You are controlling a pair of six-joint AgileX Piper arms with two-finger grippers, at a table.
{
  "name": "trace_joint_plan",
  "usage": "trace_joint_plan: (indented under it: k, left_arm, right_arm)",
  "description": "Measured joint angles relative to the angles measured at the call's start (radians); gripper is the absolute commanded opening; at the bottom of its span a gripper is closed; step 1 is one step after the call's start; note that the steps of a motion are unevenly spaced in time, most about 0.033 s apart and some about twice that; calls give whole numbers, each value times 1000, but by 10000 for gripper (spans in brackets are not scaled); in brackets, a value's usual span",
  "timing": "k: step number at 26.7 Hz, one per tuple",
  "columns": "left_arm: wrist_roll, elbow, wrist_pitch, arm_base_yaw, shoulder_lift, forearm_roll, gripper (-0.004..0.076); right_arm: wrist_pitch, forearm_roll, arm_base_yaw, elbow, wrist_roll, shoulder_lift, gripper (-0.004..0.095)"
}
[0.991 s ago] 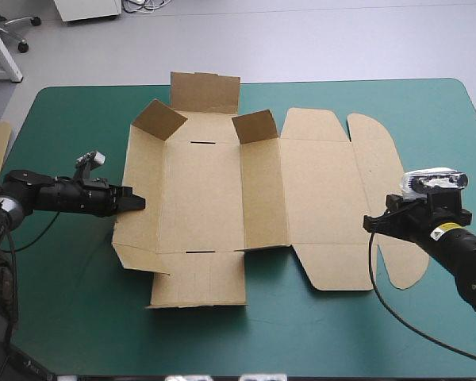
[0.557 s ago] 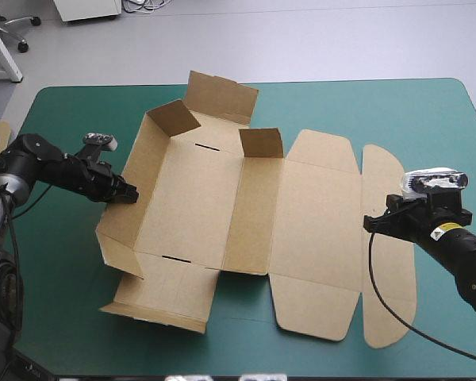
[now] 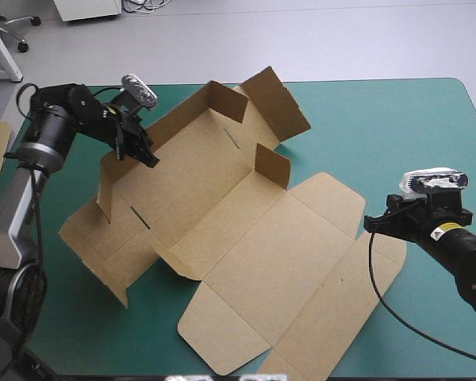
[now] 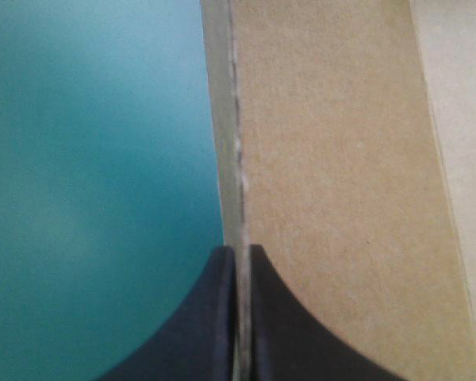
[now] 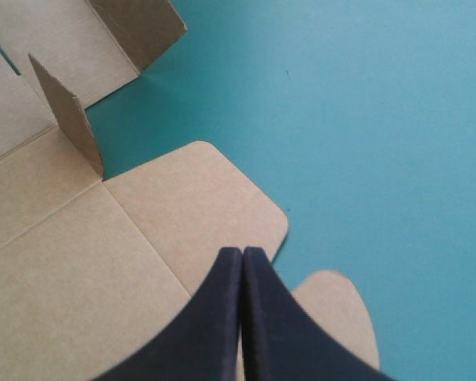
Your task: Fold the box
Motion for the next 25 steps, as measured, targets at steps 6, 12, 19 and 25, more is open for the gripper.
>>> trace_joint_plan:
  k: [6,12,19,25]
  left_arm:
    - [-1,-2,-83,-227,37,147,-14]
    - [-44,-2,-123,-303,38,310,-14]
    - [-61,-17,-162,-304,29,364,-14]
    - [-72,-42,-162,-307,-20,355,-14]
  right_arm:
    - [1,8,0,0,0,0,-34]
    - [3,14,0,0,0,0,-34]
    - [7,16,0,0,0,0,-34]
    - [8,19,0,0,3,0,-34]
